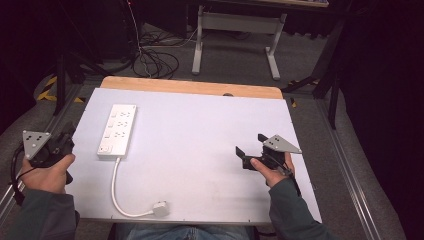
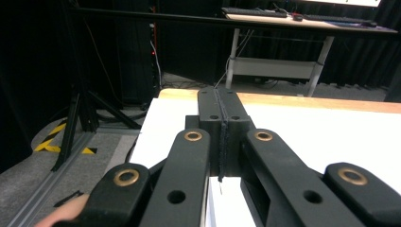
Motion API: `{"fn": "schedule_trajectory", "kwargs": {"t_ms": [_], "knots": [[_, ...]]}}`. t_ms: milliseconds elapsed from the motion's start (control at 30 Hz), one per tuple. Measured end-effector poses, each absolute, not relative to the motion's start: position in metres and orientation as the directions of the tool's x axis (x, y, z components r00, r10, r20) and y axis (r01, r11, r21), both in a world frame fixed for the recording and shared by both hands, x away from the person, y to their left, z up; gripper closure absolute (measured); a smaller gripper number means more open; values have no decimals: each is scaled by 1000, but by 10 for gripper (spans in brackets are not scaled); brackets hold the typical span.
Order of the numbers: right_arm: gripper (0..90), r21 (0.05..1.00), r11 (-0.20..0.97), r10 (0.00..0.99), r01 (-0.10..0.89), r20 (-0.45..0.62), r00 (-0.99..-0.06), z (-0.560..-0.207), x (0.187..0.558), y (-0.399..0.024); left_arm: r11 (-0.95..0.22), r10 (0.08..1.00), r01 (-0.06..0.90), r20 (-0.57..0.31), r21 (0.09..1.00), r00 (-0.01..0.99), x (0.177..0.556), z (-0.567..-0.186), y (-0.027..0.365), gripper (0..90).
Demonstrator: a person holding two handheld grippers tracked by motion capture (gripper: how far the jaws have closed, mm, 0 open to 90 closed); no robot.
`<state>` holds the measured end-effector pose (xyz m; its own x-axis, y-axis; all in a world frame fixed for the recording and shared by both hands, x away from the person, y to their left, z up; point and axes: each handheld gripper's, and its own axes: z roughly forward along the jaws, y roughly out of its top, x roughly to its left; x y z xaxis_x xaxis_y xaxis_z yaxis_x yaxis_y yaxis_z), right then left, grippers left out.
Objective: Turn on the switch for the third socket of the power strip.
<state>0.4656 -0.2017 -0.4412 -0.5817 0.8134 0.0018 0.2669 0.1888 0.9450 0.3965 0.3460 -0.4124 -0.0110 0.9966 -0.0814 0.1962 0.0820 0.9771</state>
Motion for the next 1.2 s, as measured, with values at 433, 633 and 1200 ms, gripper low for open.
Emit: {"fn": "schedule_trajectory", "kwargs": {"t_ms": [433,633,1200], "knots": [[58,943,201,812,264,-9,-583,-441,465,-202,33,999,216,-33,976,-7,417,-412,342,900],[59,942,207,814,263,-16,-581,-441,465,-202,31,1000,236,-30,971,-9,428,-414,343,900],[60,942,211,813,262,-20,-582,-441,464,-202,-6,1000,261,3,965,11,454,-415,340,900]]}}
